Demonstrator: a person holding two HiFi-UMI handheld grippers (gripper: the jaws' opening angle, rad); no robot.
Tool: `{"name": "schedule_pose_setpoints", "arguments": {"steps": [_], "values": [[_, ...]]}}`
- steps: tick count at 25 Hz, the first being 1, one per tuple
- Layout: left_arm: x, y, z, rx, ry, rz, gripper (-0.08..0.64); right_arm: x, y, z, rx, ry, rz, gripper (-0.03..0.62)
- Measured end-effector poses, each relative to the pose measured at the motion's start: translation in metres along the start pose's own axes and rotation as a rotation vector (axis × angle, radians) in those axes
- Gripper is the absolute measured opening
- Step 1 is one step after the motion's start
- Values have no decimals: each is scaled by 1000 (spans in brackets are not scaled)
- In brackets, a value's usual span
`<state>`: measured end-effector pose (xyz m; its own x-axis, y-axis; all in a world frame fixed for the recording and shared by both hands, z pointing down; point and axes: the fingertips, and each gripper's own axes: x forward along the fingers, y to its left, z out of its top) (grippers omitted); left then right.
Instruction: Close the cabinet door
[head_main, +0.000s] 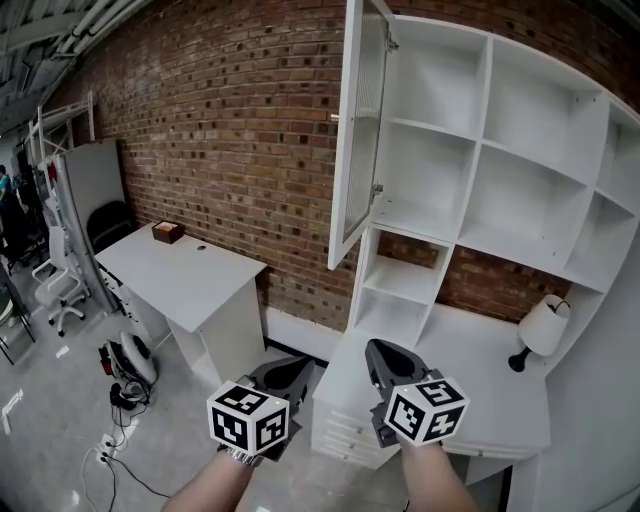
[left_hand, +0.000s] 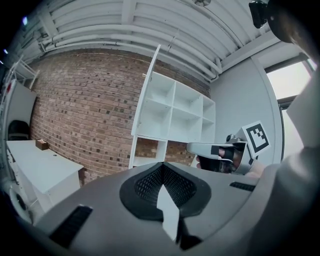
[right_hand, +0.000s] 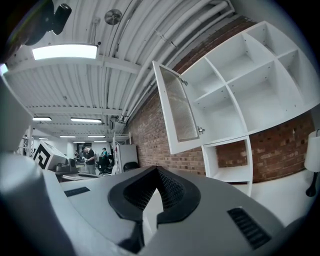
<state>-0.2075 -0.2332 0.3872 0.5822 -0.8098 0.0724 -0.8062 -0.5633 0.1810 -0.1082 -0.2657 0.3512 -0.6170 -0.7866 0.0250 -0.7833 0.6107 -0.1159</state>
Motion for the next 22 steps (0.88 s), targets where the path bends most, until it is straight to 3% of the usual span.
{"name": "schedule_pose_setpoints", "arguments": {"steps": [22], "values": [[67,53,23,-12,-32,103,-2,128,-47,32,-42,-8,97,28]]}}
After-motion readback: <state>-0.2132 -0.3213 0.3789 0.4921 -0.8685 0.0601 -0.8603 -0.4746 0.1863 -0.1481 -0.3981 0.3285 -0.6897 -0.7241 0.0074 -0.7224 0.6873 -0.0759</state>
